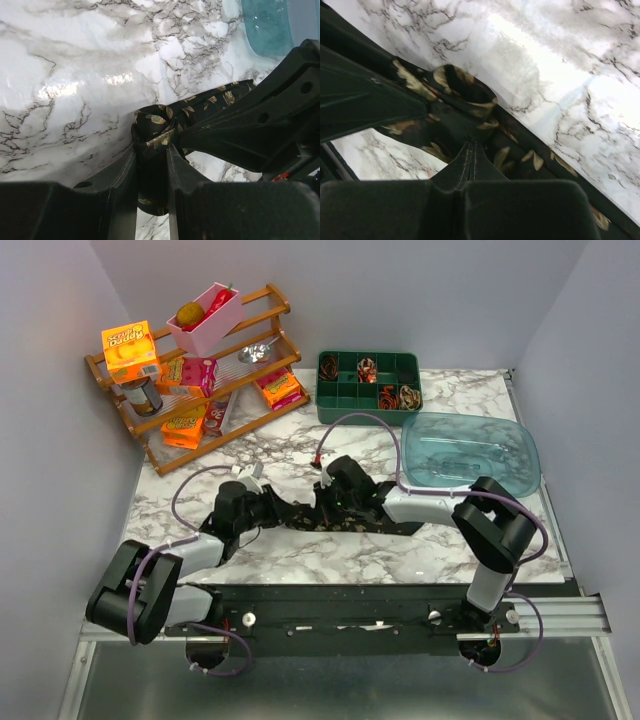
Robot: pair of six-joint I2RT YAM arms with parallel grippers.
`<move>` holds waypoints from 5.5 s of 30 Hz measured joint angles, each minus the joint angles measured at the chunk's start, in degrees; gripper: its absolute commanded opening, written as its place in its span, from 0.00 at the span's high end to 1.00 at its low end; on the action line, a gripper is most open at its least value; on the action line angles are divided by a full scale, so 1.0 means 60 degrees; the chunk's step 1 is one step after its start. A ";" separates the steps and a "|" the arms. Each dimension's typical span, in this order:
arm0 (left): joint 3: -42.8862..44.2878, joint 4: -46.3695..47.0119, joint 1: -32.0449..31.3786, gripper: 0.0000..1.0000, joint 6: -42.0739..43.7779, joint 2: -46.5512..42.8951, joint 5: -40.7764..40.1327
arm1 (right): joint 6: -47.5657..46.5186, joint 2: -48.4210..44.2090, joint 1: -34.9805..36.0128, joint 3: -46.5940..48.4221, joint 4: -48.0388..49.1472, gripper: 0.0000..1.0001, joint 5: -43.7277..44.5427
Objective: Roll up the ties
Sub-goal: Roll the tie at the center of the board.
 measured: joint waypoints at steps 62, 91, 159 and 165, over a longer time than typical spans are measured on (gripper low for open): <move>0.6670 -1.0539 -0.4492 1.00 0.2546 0.2357 -0.8892 | 0.0026 -0.1796 -0.0885 -0.0663 -0.0714 0.99 0.1774; 0.6612 -0.9322 -0.5949 0.27 0.1712 0.2747 -0.8229 | 0.0240 -0.1315 -0.1231 -0.1100 -0.0907 0.99 0.1894; 0.0506 0.0965 -0.0579 0.50 0.0066 0.1883 0.1111 | 0.0237 -0.0911 0.0142 -0.1086 0.0131 0.99 -0.0189; 0.0339 0.1738 -0.0579 0.69 -0.0164 0.1989 0.1140 | 0.0244 -0.0907 0.0142 -0.1049 0.0146 0.99 -0.0069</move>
